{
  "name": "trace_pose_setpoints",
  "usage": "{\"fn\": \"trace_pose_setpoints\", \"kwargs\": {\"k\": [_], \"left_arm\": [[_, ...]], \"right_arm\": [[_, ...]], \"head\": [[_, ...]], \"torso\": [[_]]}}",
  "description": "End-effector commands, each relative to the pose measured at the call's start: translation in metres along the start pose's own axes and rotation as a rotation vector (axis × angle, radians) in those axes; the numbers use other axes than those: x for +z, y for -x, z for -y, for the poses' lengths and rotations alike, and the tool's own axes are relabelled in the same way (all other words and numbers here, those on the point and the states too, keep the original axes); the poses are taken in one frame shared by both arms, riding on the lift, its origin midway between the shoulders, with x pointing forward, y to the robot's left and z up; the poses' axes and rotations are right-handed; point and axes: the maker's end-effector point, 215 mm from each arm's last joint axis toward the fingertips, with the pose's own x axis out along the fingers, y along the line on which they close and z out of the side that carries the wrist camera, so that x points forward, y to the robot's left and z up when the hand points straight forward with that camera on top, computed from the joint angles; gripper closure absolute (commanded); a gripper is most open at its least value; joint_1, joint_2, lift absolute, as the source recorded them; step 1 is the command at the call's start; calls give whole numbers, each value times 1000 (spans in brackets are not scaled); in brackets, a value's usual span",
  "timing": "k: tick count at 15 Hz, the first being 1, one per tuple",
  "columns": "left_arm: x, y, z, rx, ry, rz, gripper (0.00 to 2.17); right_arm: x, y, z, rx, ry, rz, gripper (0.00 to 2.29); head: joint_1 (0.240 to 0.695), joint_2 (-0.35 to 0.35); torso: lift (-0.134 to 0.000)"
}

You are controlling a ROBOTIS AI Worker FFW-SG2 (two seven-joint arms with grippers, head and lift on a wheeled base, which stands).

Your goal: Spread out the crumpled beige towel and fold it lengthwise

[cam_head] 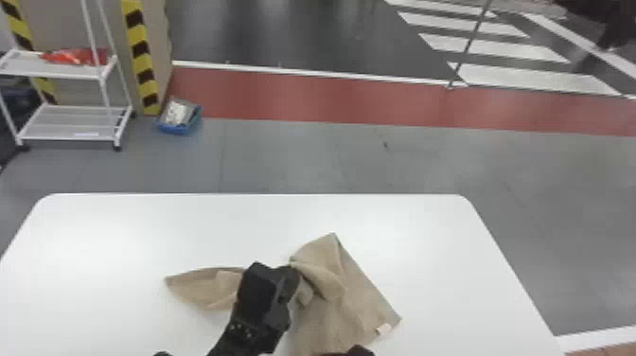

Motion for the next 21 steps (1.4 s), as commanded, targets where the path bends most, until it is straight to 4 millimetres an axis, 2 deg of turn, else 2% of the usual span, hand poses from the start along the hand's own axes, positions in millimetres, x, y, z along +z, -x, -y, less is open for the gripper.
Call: {"fn": "trace_pose_setpoints", "kwargs": {"k": [1,3,6,8,10,12,13,14,16,17,21], "left_arm": [[0,0,2,-4,-1,-1,1423],[0,0,4,-6,0,0,1423],[1,0,5,-7,-1,3,1423],[1,0,5,-7,-1,2,1423],[2,1,6,-7,-2,5,1423],[2,1,5,-5,-3,6,1423],[1,1,5,-5,-4,5,1423],[0,2,5,-7,-5,1,1423],[-1,3,0,0,-1,0,1423],[5,3,-3,5,3,10,1423],[18,17,-32,52,40,43,1423]], "right_arm": [[-6,-5,2,0,0,-19,275],[-12,-10,6,-4,-6,-42,282],[-27,-17,13,-8,-24,-99,407],[-26,-19,15,-7,-23,-103,488],[-25,-18,18,-9,-28,-101,748],[-23,-15,22,-14,-33,-94,1308],[-22,-12,27,-22,-39,-86,1420],[-18,-8,32,-30,-44,-74,1420],[-4,7,50,-61,-62,-37,1426],[4,15,62,-78,-77,-15,1480],[24,63,140,-180,-161,37,1480]], "head": [[695,-216],[695,-220],[695,-231],[695,-238],[695,-240],[695,-244],[695,-245],[695,-248],[695,-256],[695,-261],[695,-299]], "torso": [[0],[0],[0],[0],[0],[0],[0],[0],[0],[0],[0]]}}
